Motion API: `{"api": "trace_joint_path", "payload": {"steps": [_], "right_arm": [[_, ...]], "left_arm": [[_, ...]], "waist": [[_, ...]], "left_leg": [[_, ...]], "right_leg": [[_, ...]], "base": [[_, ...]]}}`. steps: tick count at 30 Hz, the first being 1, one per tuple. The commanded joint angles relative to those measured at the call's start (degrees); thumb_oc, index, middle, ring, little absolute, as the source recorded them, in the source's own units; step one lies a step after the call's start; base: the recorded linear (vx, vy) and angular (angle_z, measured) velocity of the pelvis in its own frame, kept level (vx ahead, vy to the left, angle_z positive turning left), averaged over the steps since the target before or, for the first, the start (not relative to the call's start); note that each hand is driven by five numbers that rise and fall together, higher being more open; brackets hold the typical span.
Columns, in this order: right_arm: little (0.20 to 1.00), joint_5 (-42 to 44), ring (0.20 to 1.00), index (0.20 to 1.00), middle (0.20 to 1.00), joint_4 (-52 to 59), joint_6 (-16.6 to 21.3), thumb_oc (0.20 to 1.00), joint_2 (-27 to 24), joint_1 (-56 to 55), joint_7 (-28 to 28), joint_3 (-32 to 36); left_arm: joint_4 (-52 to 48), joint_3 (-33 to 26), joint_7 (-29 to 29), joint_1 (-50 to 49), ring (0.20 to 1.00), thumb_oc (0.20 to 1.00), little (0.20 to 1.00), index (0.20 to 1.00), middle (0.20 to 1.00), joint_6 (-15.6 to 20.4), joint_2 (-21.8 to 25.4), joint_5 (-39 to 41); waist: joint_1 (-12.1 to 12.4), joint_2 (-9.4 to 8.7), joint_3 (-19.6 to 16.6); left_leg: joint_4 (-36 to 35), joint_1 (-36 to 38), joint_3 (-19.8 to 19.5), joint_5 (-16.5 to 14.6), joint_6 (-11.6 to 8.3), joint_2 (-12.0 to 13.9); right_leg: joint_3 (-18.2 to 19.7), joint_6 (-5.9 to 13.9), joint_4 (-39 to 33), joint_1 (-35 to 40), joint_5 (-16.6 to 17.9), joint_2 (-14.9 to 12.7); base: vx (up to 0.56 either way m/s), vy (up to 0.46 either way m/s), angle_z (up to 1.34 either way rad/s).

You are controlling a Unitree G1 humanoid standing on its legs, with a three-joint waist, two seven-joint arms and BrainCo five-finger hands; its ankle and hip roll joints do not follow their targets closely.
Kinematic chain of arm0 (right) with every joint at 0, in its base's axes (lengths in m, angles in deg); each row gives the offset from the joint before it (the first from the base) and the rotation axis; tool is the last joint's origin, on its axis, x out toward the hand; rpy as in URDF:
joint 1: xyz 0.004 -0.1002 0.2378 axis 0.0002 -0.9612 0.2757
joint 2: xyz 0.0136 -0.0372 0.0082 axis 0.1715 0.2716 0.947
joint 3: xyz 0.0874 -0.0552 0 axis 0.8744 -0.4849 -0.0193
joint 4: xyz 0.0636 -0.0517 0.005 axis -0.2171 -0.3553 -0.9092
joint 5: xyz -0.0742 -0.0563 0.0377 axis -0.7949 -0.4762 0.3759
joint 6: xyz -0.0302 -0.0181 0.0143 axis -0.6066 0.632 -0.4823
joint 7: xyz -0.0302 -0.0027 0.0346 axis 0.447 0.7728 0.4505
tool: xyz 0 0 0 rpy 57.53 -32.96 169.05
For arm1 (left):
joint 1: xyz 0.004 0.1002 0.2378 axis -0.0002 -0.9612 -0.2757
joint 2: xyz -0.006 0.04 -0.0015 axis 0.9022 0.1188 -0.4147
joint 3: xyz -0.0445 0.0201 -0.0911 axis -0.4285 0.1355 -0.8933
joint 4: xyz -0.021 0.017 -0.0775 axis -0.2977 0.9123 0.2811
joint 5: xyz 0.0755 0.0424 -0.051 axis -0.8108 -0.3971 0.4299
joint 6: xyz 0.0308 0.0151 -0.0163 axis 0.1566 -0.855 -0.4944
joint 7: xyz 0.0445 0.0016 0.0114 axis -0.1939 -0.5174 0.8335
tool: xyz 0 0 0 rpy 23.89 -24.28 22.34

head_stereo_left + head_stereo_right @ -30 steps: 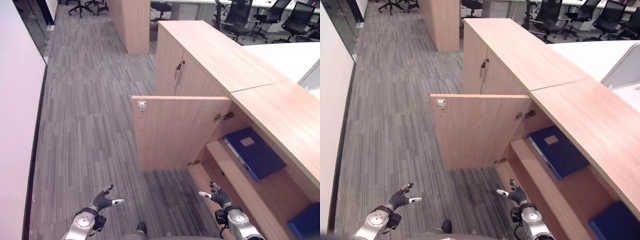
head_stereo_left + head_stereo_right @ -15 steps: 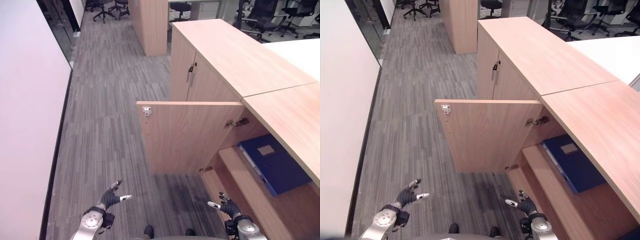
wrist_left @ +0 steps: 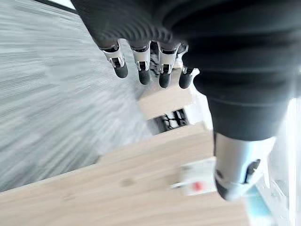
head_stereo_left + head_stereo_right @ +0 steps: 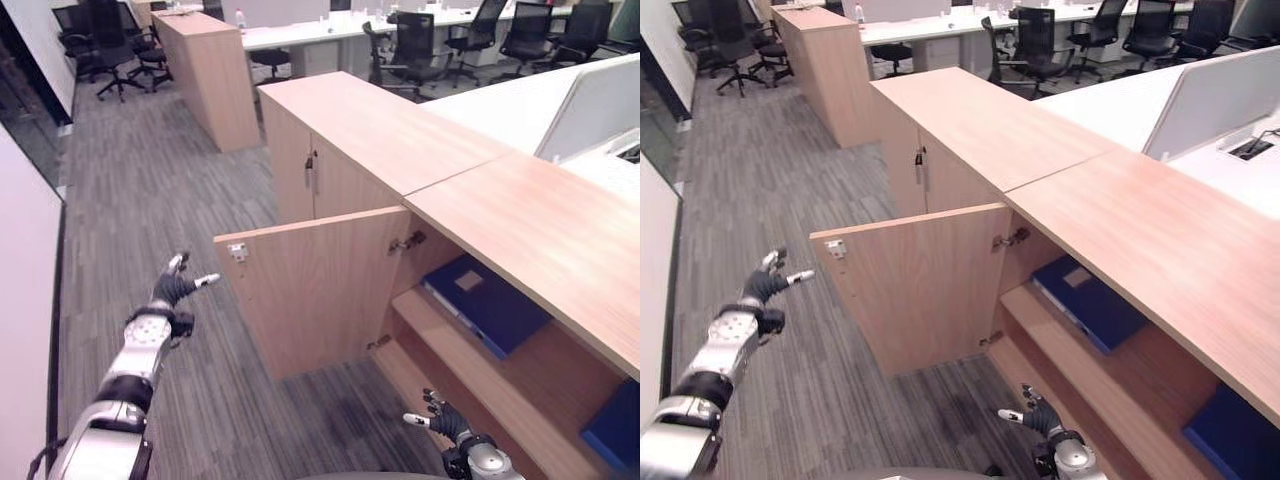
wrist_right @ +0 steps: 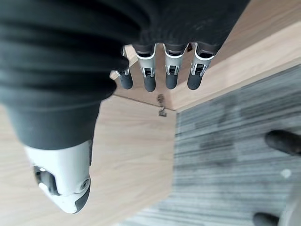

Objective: Put the empty folder in the office cabinet

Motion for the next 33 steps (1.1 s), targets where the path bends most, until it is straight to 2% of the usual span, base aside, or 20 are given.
{"api": "trace_joint_path", "payload": {"steps": [1, 5, 6, 17, 24, 28, 33], "right_arm": [[1.000, -0.7, 1.000, 1.000, 1.000, 1.1, 1.7, 1.000, -1.7, 3.8, 0.2, -1.8], [1.000, -0.4, 1.000, 1.000, 1.000, 0.4, 1.5, 1.000, -2.1, 5.1, 0.1, -2.2], [1.000, -0.6, 1.000, 1.000, 1.000, 0.2, 1.5, 1.000, -2.6, 5.9, 0.0, -2.8], [1.000, -0.2, 1.000, 1.000, 1.000, 1.0, 1.6, 1.000, -3.1, 6.9, 0.0, -3.0], [1.000, -0.2, 1.000, 1.000, 1.000, 3.1, 1.8, 1.000, -3.0, 7.8, -0.2, -3.7], [1.000, 0.0, 1.000, 1.000, 1.000, 3.0, 2.1, 1.000, -2.2, 8.2, -0.4, -4.4], [1.000, -0.5, 1.000, 1.000, 1.000, 3.2, 2.2, 1.000, -1.9, 7.6, -0.3, -4.7]], "left_arm": [[4.8, 1.3, 0.8, 8.4, 1.000, 1.000, 1.000, 1.000, 1.000, 2.9, 3.1, 2.4], [6.8, 2.7, 0.7, 14.5, 1.000, 1.000, 1.000, 1.000, 1.000, 2.9, 4.0, 4.6], [9.1, 4.4, 0.5, 18.5, 1.000, 1.000, 1.000, 1.000, 1.000, 2.9, 3.9, 5.5], [12.4, 5.5, 0.4, 21.7, 1.000, 1.000, 1.000, 1.000, 1.000, 2.7, 1.3, 6.2], [14.5, 5.4, 0.7, 23.3, 1.000, 1.000, 1.000, 1.000, 1.000, 2.6, 0.6, 7.3], [14.2, 5.2, 0.8, 23.4, 1.000, 1.000, 1.000, 1.000, 1.000, 2.8, 0.6, 7.9], [11.2, 6.2, 0.2, 20.2, 1.000, 1.000, 1.000, 1.000, 1.000, 3.3, -1.2, 6.6]], "waist": [[-0.3, -0.80, 2.0], [-1.2, -1.18, 2.9], [-1.9, -1.68, 3.4], [-2.9, -3.07, 4.5], [-3.3, -5.40, 6.1], [-3.0, -7.67, 7.1], [-2.1, -8.55, 7.2]], "left_leg": [[0.7, 1.5, 0.0, -5.3, -1.97, 0.5], [0.7, 0.6, 1.0, -5.2, -1.91, 0.5], [0.7, -0.2, 1.7, -5.1, -1.90, 0.7], [0.7, -0.6, 2.4, -5.2, -1.83, 1.2], [0.7, -1.4, 2.9, -5.0, -1.69, 1.7], [0.7, -1.8, 3.2, -4.9, -1.69, 2.2], [0.7, -1.4, 2.7, -5.2, -1.74, 2.4]], "right_leg": [[-0.5, 7.00, 3.3, 0.0, -2.8, -5.4], [0.6, 7.50, 3.2, -1.8, -1.9, -5.5], [1.6, 7.85, 3.0, -2.8, -1.3, -5.4], [2.5, 8.24, 3.3, -4.1, -1.0, -5.3], [3.3, 8.53, 3.5, -5.6, -0.3, -4.7], [3.5, 8.78, 3.5, -6.2, 0.2, -4.3], [3.2, 8.77, 3.5, -5.7, 0.0, -4.4]], "base": [[0.00, 0.011, -0.12], [-0.02, 0.025, -0.25], [-0.02, 0.015, -0.24], [0.00, 0.004, -0.05], [-0.03, 0.001, -0.03], [-0.03, -0.041, -0.09], [0.00, -0.007, 0.02]]}}
